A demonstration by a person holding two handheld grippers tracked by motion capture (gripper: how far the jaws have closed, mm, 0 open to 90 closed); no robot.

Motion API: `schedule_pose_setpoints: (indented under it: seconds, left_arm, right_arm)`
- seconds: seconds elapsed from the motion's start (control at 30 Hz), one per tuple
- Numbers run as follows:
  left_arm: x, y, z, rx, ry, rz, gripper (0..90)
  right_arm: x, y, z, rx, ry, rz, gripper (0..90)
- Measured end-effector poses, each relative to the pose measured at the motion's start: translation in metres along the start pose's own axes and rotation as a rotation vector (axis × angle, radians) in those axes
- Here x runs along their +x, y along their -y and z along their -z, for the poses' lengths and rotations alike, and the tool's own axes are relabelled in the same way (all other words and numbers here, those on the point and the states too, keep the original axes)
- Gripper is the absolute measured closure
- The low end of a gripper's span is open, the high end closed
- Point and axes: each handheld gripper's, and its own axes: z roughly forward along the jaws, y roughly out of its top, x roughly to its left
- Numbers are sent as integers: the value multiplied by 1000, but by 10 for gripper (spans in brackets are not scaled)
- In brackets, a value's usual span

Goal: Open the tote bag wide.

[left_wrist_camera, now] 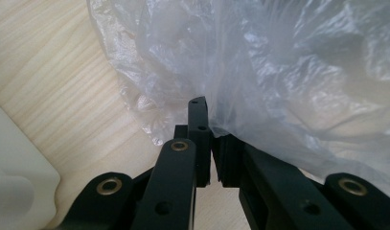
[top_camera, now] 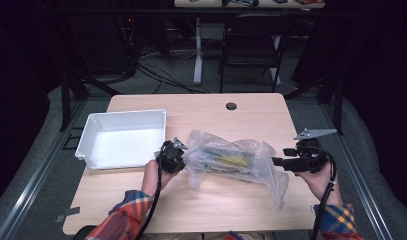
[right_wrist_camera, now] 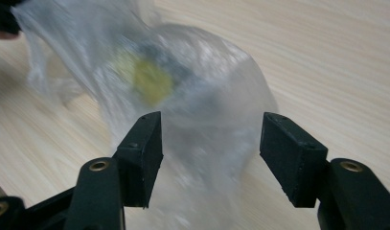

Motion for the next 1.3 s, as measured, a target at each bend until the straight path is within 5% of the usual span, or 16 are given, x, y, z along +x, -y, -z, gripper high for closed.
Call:
schedule_pose_setpoints:
  seconds: [0.1,0.27,0.3,0.37,0.4,0.5,0.6,0.73,0.87,1.03,1.3]
  left_arm:
    - [0,0,1,-3,5,0,866]
    - [1,0,3,-4,-1,1,865]
    - [1,0,3,-4,-2,1,865]
    - [1,0,2,-6,1,4,865]
    - [1,0,2,-6,1,4,865]
    - [1,-1,1,2,3,0,863]
    - [2,-1,1,5,4,-2,855]
    - [2,-2,2,9,19,-3,811]
    - [-1,-5,13,0,24,0,646]
    - [-4,-4,35,-3,21,0,430]
    - [-10,-2,77,-59,39,-3,315]
  right_arm:
    - [16,-9,-4,10,-43,12,366]
    - [29,-8,-31,142,-33,67,314]
    - [29,-6,-37,165,-39,70,345]
    - [28,-3,-51,205,1,77,621]
    - [28,-3,-51,205,1,77,621]
    - [24,-2,-60,199,32,79,832]
    - [23,-6,-58,164,36,81,878]
    - [23,-10,-55,130,44,71,891]
    - [23,-13,-54,107,45,70,896]
    - [20,-14,-53,99,47,64,896]
    - [21,-17,-44,69,49,66,897]
